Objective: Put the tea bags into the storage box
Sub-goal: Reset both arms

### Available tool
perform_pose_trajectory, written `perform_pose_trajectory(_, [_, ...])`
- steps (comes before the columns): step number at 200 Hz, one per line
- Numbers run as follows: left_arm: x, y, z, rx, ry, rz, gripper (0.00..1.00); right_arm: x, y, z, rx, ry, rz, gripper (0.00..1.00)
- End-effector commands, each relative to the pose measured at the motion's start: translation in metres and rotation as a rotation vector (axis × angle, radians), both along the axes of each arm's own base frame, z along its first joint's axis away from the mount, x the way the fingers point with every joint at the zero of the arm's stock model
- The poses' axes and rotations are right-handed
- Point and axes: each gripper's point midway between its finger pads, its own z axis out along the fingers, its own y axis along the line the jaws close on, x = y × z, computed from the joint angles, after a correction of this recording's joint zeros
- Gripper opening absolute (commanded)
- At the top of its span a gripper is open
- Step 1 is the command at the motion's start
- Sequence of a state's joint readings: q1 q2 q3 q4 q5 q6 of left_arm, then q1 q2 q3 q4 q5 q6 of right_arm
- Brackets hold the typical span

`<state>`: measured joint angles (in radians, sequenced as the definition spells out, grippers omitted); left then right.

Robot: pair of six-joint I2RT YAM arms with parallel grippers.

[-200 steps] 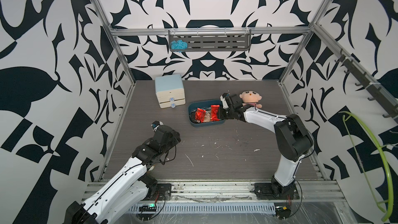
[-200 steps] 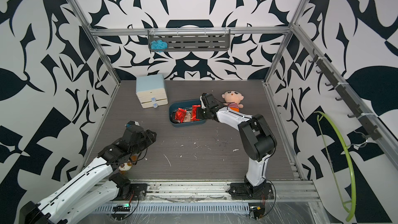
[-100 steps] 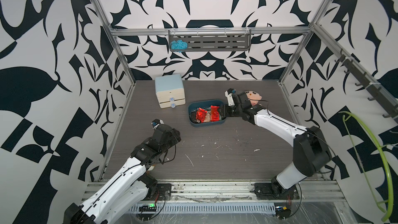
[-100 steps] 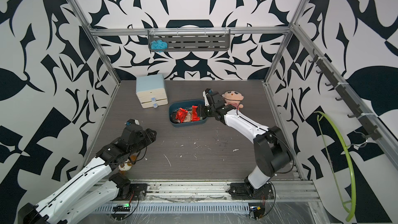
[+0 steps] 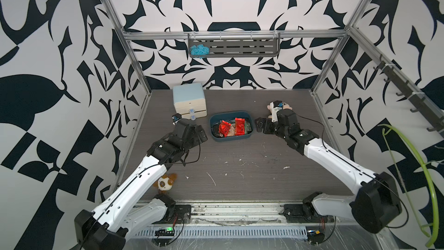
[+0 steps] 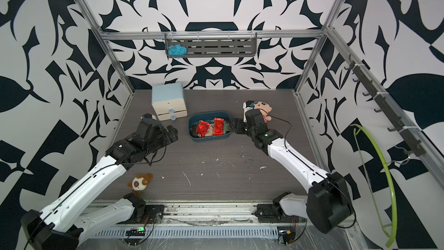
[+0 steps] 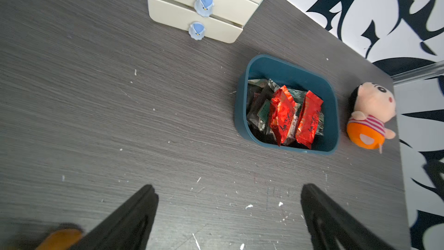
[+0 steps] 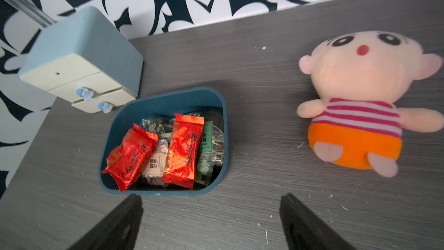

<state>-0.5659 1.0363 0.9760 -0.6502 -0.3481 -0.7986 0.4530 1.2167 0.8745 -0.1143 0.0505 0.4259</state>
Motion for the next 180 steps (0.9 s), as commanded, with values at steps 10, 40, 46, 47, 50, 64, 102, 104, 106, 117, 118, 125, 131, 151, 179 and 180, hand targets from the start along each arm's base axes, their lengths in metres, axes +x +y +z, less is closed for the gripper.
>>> perform_pose_trajectory(10, [0.025,0.006,0.015,0.136,-0.083,-0.012,1.0,-0.001,-0.031,0.04,-0.038,-0.231,-0.117,0.99])
perform_pose_trajectory(40, [0.048,0.019,0.011,0.242,-0.149,0.047,1.0,-0.012,-0.049,0.046,-0.125,-0.37,-0.135,0.99])
perform_pose_trajectory(46, [0.053,0.025,0.008,0.259,-0.157,0.078,1.0,-0.013,-0.052,0.047,-0.139,-0.391,-0.143,0.99])
perform_pose_trajectory(47, [0.054,0.026,0.007,0.26,-0.158,0.083,1.0,-0.013,-0.053,0.047,-0.14,-0.395,-0.144,0.99])
perform_pose_trajectory(50, [0.057,0.029,0.005,0.266,-0.161,0.093,1.0,-0.013,-0.054,0.047,-0.143,-0.405,-0.15,0.99])
perform_pose_trajectory(64, [0.067,0.04,-0.006,0.296,-0.153,0.12,1.0,-0.013,-0.061,0.044,-0.141,-0.446,-0.189,0.99])
perform_pose_trajectory(102, [0.082,0.09,-0.049,0.364,-0.015,0.25,1.0,-0.002,-0.086,0.008,-0.225,-0.459,-0.294,0.99])
perform_pose_trajectory(104, [0.083,0.092,-0.05,0.36,-0.01,0.257,1.0,-0.001,-0.087,0.005,-0.23,-0.453,-0.301,0.99])
perform_pose_trajectory(106, [0.083,0.094,-0.052,0.355,-0.004,0.261,1.0,0.0,-0.089,0.002,-0.234,-0.448,-0.307,0.99])
perform_pose_trajectory(117, [0.085,0.103,-0.063,0.347,0.021,0.278,1.0,0.006,-0.099,-0.014,-0.268,-0.408,-0.338,0.99])
perform_pose_trajectory(118, [0.085,0.103,-0.064,0.347,0.023,0.278,1.0,0.007,-0.099,-0.015,-0.27,-0.404,-0.34,0.99])
perform_pose_trajectory(125, [0.085,0.11,-0.07,0.358,0.033,0.288,1.0,0.009,-0.103,-0.023,-0.287,-0.382,-0.354,0.99])
perform_pose_trajectory(131, [0.084,0.114,-0.075,0.373,0.041,0.297,1.0,0.011,-0.106,-0.031,-0.299,-0.363,-0.359,0.99])
perform_pose_trajectory(151, [0.081,0.134,-0.084,0.432,0.047,0.334,1.0,0.014,-0.113,-0.045,-0.346,-0.331,-0.353,0.98])
perform_pose_trajectory(179, [0.085,0.143,-0.094,0.447,0.019,0.282,1.0,0.012,-0.128,-0.047,-0.377,-0.316,-0.396,0.97])
perform_pose_trajectory(180, [0.085,0.144,-0.094,0.45,0.018,0.285,1.0,0.012,-0.129,-0.047,-0.38,-0.318,-0.397,0.97])
